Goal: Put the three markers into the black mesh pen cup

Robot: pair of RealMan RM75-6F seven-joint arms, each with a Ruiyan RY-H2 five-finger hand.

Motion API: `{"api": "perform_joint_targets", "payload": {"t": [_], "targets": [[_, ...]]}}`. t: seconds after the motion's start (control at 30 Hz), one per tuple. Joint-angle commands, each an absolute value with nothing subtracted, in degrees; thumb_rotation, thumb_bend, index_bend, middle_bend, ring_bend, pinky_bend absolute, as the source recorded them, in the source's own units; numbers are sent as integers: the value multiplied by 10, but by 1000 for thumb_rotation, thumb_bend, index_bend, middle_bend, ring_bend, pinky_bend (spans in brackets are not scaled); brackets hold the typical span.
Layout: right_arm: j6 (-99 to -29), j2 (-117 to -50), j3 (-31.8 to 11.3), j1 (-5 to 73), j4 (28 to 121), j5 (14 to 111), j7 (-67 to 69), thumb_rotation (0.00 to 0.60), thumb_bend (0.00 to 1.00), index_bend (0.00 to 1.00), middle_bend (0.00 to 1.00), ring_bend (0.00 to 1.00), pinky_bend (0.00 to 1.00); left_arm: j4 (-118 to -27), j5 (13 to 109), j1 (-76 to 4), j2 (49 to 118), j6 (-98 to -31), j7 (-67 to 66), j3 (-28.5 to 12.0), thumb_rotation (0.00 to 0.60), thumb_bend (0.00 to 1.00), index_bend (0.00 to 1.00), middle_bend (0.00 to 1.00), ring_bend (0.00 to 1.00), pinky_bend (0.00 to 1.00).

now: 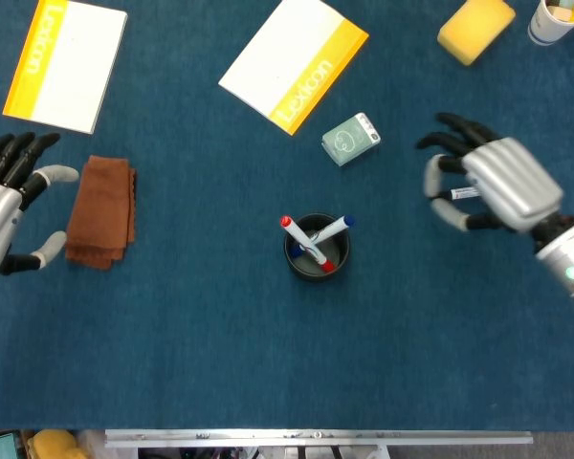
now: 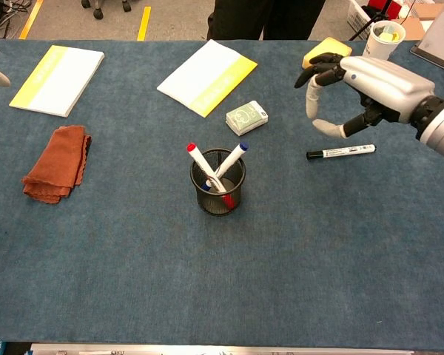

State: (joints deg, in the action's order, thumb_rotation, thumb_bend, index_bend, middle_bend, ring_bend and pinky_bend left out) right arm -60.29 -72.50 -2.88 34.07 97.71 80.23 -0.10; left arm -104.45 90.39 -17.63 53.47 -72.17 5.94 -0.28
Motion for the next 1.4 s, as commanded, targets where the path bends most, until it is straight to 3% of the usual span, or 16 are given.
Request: {"api": "perform_joint_targets", "payload": {"t": [0.03,0.53,1.4], "targets": [[-589,-716,-10,328,939,770,-78,600,305,568,268,69,158,-1044,905,-177,536,-722,60,-3,600,280,264,70,0,5],[-537,-797,-3,341,825,707,-224,600,243,568,269,68,159,-1042,909,-176,536,-723,62,0,600,281,264,70,0,5],[-522,-895,-21,381,752,690,-333,600,226,527,220,42,163,-1035,906,-173,531,-725,71,2,600,281,262,67,0,5]]}}
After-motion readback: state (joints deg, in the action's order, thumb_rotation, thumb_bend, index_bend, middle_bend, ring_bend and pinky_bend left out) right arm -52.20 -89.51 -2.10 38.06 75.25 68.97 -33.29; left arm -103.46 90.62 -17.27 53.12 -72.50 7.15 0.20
